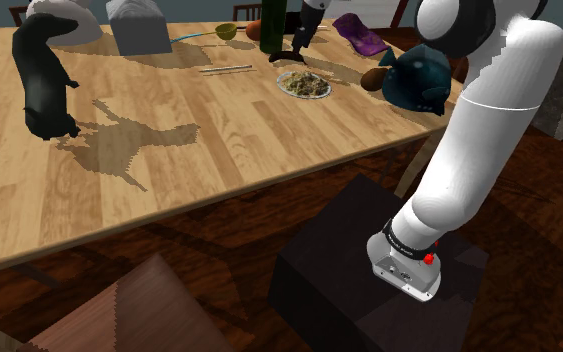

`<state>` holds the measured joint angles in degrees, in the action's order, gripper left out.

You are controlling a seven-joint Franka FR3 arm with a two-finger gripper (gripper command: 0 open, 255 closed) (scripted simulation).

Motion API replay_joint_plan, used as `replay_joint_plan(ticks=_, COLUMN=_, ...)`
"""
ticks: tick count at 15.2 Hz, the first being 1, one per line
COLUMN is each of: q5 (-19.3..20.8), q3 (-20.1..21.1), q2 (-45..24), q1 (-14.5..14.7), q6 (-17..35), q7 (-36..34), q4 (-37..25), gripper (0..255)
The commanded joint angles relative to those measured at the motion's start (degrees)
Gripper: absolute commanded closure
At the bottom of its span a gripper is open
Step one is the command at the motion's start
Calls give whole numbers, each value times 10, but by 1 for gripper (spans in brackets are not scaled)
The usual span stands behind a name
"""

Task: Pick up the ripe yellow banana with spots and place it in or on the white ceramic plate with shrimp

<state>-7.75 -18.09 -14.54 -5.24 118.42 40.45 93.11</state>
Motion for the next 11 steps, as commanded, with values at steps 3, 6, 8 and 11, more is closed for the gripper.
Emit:
replay_joint_plan(ticks=3, q5=-3, q3=1, q2=-9, q1=0, q6=17, q7=1, q4=9, gripper=0)
replay_joint_plan(ticks=6, q5=-3, q3=1, q2=-9, q1=0, q6=17, q7=1, q4=9, gripper=0)
replay_joint_plan(ticks=8, q5=-3, q3=1, q2=-9, q1=0, q6=17, q7=1, q4=9, gripper=0)
replay_joint_plan(ticks=11, q5=-3, q3=1, q2=-9, q1=0, q6=17, q7=1, q4=9, gripper=255)
